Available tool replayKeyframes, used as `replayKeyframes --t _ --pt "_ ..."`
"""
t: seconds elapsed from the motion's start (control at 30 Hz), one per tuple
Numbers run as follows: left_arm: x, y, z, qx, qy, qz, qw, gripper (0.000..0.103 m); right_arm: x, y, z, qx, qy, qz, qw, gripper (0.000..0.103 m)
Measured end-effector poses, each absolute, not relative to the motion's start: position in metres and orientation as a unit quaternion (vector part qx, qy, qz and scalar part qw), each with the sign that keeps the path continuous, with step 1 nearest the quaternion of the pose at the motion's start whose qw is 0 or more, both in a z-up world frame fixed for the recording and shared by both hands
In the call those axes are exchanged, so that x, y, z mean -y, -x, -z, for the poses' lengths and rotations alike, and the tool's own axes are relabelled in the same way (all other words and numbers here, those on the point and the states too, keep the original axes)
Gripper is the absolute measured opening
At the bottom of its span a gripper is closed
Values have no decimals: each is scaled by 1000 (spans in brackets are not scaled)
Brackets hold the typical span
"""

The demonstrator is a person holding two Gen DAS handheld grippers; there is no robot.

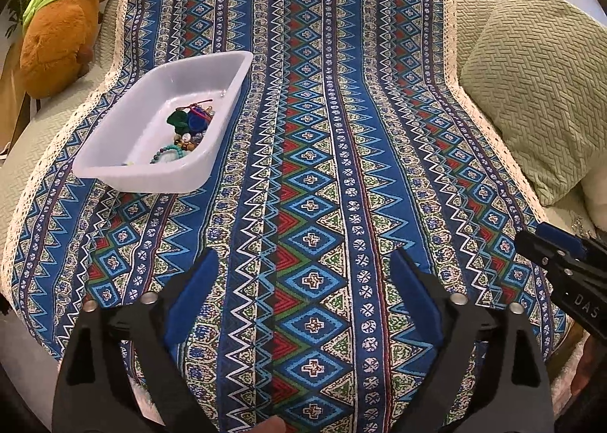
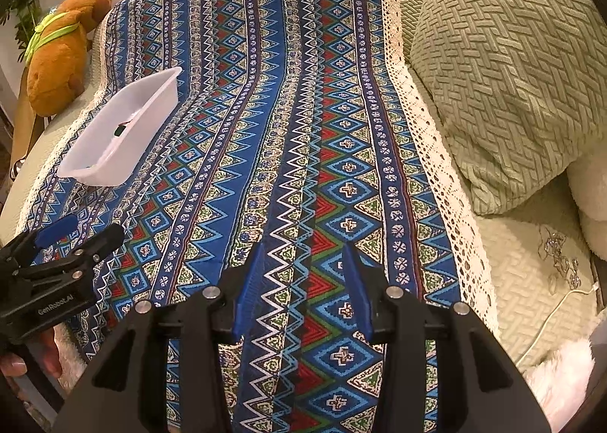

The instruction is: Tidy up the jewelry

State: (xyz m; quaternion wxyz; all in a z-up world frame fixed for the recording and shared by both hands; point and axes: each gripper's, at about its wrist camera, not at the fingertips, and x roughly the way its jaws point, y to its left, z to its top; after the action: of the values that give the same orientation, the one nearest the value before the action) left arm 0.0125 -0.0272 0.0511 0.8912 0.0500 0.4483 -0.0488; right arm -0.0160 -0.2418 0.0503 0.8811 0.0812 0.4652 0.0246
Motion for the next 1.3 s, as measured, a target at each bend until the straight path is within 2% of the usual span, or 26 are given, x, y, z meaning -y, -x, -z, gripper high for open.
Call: replayKeyframes --t 0.2,0.5,0.97,1.3 --pt "25 -14 -48 -454 -48 46 889 98 244 20 -48 -469 -86 -20 879 44" --pt "24 -16 -44 -461 -46 43 885 98 244 19 -47 -471 -87 -21 878 47" --pt "19 -17 -41 -469 -25 42 882 98 247 17 -43 -474 -94 -20 875 47" --pt "24 -13 -41 -461 -48 43 885 98 249 14 -40 -477 -92 -23 874 47"
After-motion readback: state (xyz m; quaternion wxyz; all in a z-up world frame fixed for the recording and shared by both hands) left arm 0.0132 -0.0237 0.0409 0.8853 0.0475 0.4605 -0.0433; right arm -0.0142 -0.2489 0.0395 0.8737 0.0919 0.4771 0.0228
